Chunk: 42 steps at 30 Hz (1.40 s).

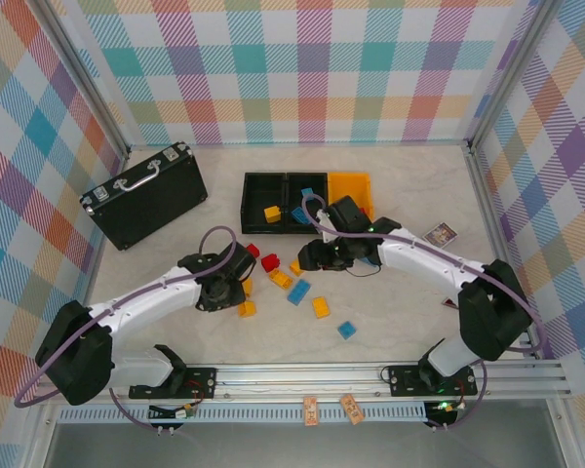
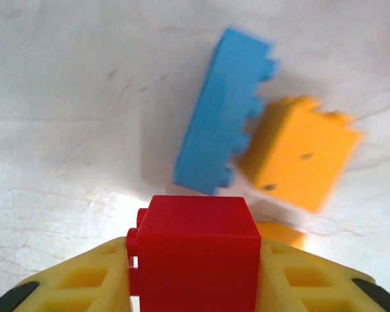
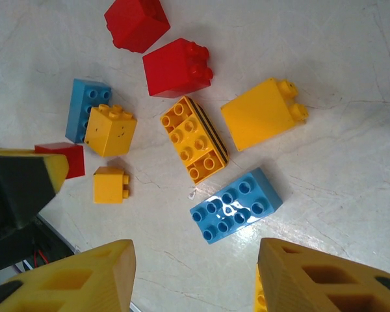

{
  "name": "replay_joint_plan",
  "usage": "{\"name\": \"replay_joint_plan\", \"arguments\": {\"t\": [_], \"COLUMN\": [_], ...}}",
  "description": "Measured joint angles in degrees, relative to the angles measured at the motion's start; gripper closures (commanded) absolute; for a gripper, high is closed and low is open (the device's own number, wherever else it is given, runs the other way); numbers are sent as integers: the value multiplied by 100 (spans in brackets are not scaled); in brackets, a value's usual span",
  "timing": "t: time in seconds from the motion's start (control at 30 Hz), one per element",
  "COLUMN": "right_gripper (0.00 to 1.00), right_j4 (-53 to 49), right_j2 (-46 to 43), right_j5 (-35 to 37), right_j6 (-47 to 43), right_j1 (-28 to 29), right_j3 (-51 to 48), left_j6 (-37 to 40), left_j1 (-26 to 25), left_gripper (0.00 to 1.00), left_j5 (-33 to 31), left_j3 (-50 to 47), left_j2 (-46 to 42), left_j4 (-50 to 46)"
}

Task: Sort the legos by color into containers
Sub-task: Pick up the lego from the bottom-left of the table, then place the lego in the container.

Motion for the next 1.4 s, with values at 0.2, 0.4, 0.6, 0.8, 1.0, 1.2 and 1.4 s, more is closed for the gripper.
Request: {"name": "replay_joint_plan", "arguments": {"t": [0.2,0.4,0.6,0.8,1.0,1.2,1.4], "right_gripper": [47,47,47,47,47,48,48], "right_j4": [136,168,116,-83,-236,-348,-372], "right_j2": [-409,-1008,-1661,-2168,-2514,-2616,-2634], "right_j5": [72,223,330,439,437,420,380], "right_j6": [173,367,562,669,704,710,708], "right_j1": [-162,-546,-1036,-1349,-1690,-1928,-2013], "right_j3": [-223,-619,-1093,-1390,-1541,-1672,-1681], "left_j6": [380,717,946,1104,1187,1248,1250], "left_j1": [2,9,-9,-122,-369,-472,-470], "left_gripper": [72,73,73,73,73,73,72], "left_j5": [46,219,527,815,1104,1303,1314], "left_j3": [1056,1864,2855,4083,5396,6695,7906], "left_j2": [337,1049,1967,3091,4232,5158,5949], "left_j4": [-92,-48,146,376,479,551,479]}}
